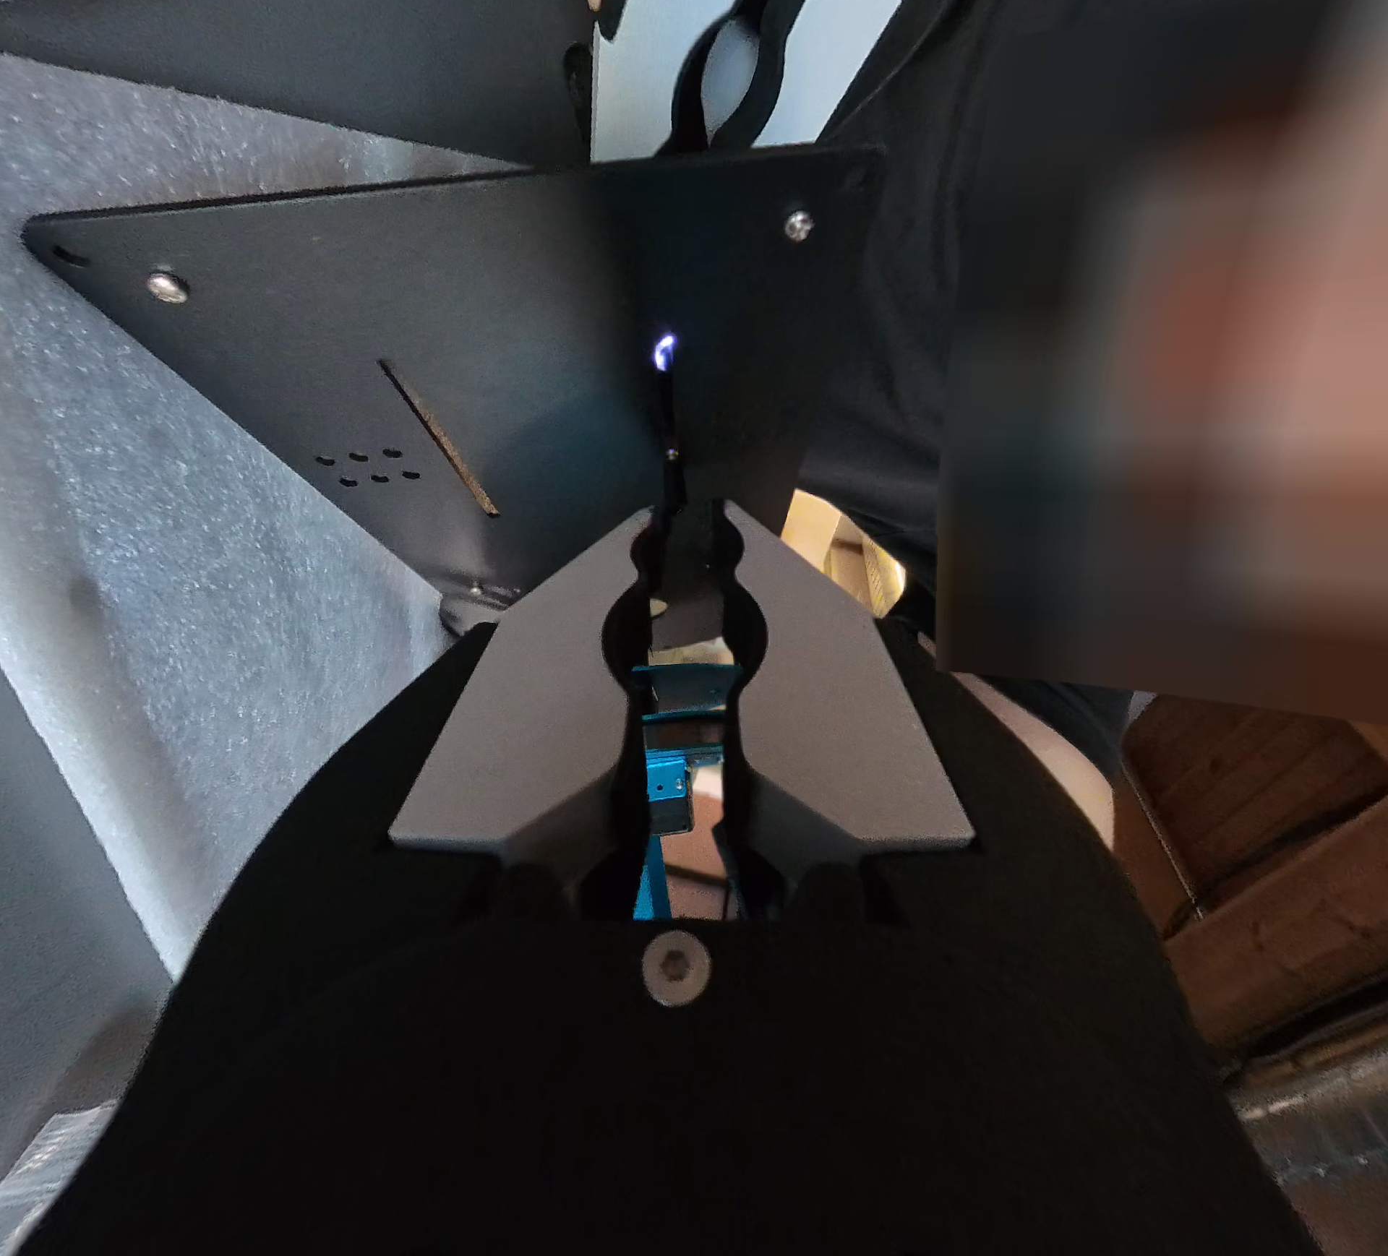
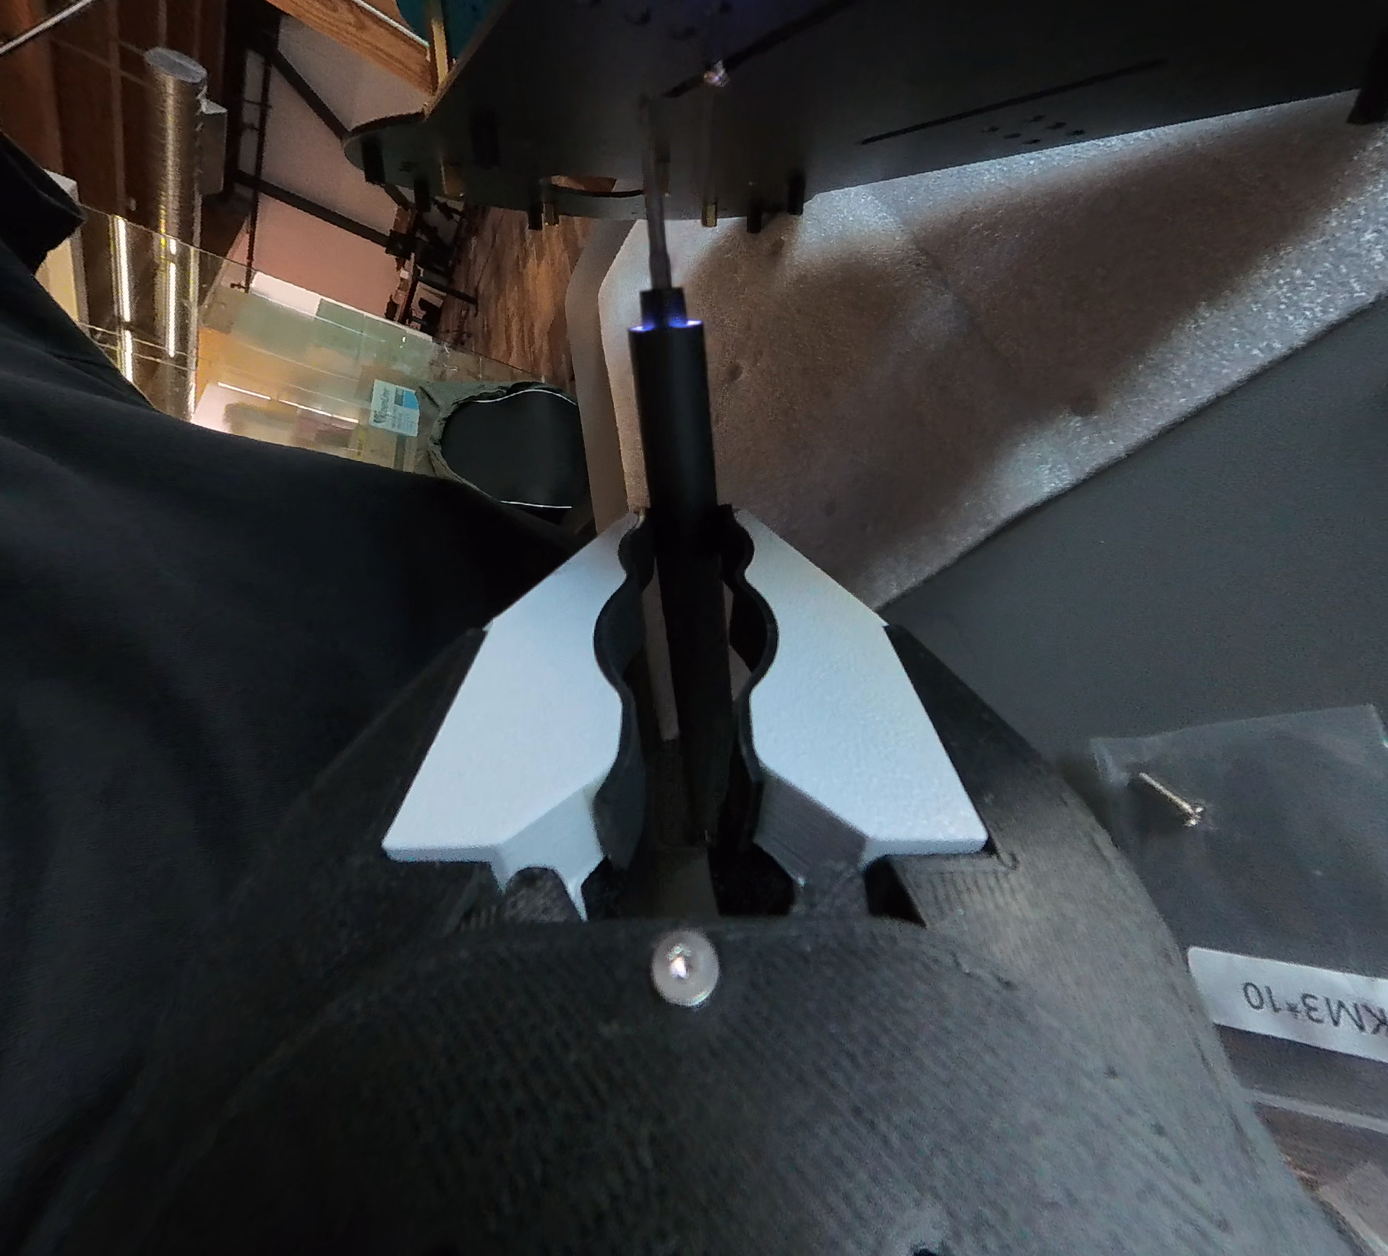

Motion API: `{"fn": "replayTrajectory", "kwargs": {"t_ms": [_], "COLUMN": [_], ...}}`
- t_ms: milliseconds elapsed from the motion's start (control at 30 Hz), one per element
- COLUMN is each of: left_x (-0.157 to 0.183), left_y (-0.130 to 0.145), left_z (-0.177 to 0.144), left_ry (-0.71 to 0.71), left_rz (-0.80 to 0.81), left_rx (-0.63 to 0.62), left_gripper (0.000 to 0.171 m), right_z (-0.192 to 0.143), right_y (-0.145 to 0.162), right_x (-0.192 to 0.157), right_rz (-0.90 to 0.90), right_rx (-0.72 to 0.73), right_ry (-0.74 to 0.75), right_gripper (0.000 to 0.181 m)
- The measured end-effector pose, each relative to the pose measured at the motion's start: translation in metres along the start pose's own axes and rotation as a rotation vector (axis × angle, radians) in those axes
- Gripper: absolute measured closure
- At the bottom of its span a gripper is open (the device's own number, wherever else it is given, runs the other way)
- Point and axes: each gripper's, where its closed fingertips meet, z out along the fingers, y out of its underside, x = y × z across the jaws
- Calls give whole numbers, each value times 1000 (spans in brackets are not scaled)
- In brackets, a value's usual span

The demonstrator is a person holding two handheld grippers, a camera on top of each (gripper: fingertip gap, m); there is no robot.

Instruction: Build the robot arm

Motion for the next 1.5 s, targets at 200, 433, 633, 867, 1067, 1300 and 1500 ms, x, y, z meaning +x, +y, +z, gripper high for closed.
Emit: {"fn": "replayTrajectory", "kwargs": {"t_ms": [200,433,633,867,1067,1300,1500], "left_x": [-3,-3,0,-4,-3,-3,-3], "left_y": [2,4,1,-2,0,12,14], "left_z": [2,6,9,11,11,19,19], "left_ry": [-8,-14,26,36,28,30,19], "left_rz": [-6,28,30,6,10,-35,-43], "left_rx": [13,53,81,94,87,-42,-91], "left_gripper": [158,158,165,168,168,168,168], "right_z": [0,-4,-9,-10,-9,-6,-8], "right_y": [1,8,9,10,11,14,15], "right_x": [0,1,3,3,3,1,1], "right_rz": [-2,22,34,28,23,19,20], "right_rx": [-2,2,17,7,-5,-23,-19], "right_ry": [-1,-12,-11,-7,-10,-16,-12], "right_gripper": [165,165,165,165,165,165,165]}}
